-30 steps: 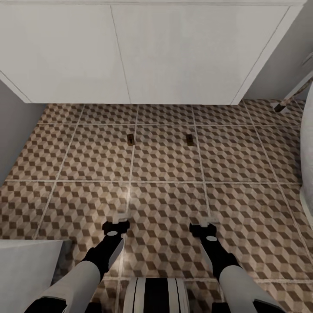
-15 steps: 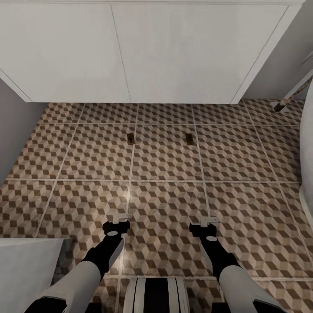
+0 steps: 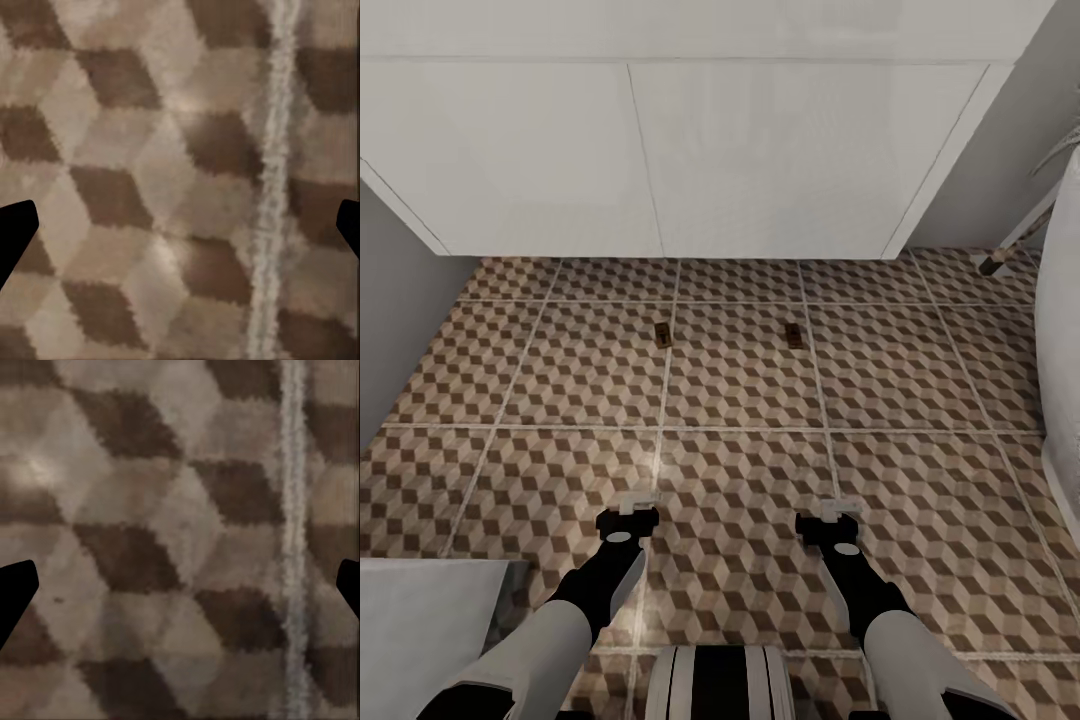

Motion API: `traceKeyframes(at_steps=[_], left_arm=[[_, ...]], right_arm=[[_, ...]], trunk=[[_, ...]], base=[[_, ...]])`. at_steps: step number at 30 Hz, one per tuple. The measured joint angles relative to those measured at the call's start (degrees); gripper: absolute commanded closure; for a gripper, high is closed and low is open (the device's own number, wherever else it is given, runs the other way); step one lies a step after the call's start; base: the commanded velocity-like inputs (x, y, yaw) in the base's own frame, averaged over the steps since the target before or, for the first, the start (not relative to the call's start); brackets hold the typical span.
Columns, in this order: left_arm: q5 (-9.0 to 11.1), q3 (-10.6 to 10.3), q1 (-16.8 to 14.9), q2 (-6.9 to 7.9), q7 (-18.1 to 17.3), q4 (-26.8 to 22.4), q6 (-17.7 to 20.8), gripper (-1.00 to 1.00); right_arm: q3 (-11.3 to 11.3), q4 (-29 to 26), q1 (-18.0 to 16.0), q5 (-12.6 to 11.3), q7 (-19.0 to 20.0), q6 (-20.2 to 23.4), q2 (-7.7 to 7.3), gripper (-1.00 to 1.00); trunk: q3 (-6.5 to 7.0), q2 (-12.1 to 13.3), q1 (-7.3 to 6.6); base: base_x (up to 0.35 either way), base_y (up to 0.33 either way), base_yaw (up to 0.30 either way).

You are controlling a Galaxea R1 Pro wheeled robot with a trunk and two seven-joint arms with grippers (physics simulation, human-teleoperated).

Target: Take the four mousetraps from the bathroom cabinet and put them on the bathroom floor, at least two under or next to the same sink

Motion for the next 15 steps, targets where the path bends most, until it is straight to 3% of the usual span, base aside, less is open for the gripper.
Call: traceKeyframes(at_steps=[15], left_arm=[[0.05, 0.06, 0.00, 0.00, -0.05, 0.00, 0.00, -1.00]], right_arm=[[-0.08, -0.02, 0.00, 0.01, 0.18, 0.44, 0.00, -1.00]], trunk=[[3.33, 0.20, -0.39]], base=[[0.000, 0.000, 0.000]])
